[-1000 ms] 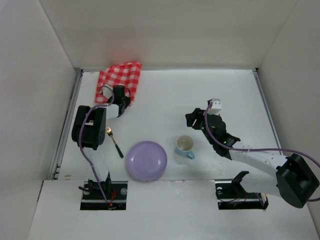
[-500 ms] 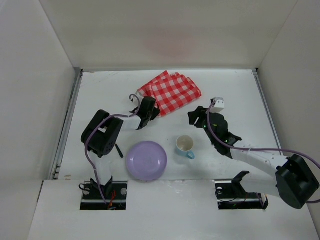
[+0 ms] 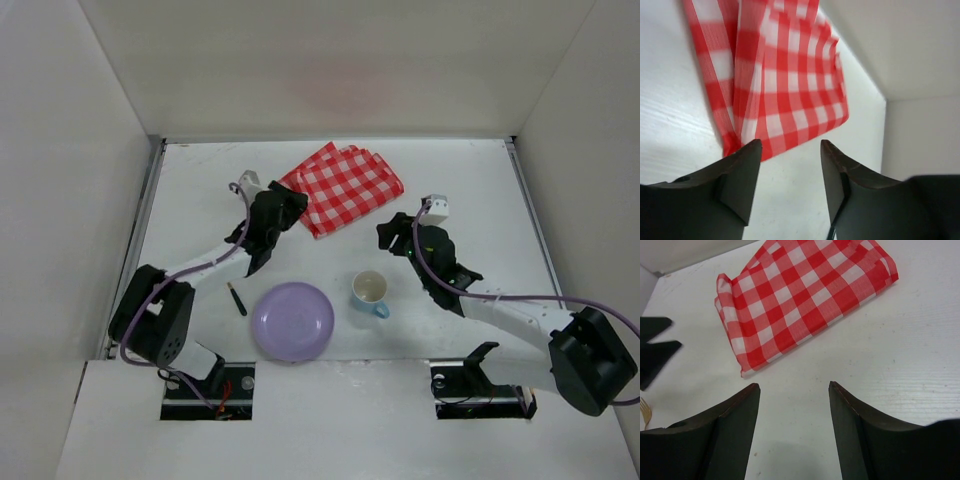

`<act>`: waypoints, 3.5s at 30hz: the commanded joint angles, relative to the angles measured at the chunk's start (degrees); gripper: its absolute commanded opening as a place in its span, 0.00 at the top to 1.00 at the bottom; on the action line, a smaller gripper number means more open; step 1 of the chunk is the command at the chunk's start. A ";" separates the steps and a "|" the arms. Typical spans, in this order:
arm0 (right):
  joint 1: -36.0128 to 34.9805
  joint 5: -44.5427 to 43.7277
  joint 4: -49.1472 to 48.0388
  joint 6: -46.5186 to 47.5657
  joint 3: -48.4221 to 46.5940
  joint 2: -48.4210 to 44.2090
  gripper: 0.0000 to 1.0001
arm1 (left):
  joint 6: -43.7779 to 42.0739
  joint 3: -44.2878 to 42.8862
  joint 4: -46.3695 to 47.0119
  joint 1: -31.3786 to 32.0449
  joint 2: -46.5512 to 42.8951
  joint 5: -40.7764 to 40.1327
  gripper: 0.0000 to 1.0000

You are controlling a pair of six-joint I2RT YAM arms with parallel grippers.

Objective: Set the dinner table for one person

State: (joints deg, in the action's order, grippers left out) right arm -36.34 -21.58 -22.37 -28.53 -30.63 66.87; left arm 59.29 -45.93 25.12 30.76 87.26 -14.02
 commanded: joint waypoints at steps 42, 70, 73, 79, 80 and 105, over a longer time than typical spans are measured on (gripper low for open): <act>-1.32 4.08 0.13 2.51 -3.73 3.44 0.59 | 1.44 -6.48 4.14 -18.77 22.79 7.70 0.99; -7.56 13.33 19.38 16.23 -53.12 47.99 0.23 | 5.40 16.49 20.40 -13.41 9.06 9.18 0.54; -7.83 11.57 22.28 16.32 -58.30 51.59 0.22 | 6.98 15.61 21.28 -14.63 11.78 11.82 0.55; -9.23 7.79 29.39 19.83 -68.49 59.33 0.22 | 9.97 14.03 21.81 -15.43 15.92 14.81 0.59; -9.67 6.65 30.88 20.53 -70.16 60.47 0.24 | 10.14 13.94 21.81 -15.43 16.18 14.99 0.59; -2.91 0.40 8.34 -4.67 -41.48 29.13 0.87 | 9.09 12.28 21.72 -14.47 18.20 12.17 0.79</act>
State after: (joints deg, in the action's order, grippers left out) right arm -42.19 -19.94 -0.21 -23.40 -79.40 103.13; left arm 69.91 -32.64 50.13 15.66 103.46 -0.67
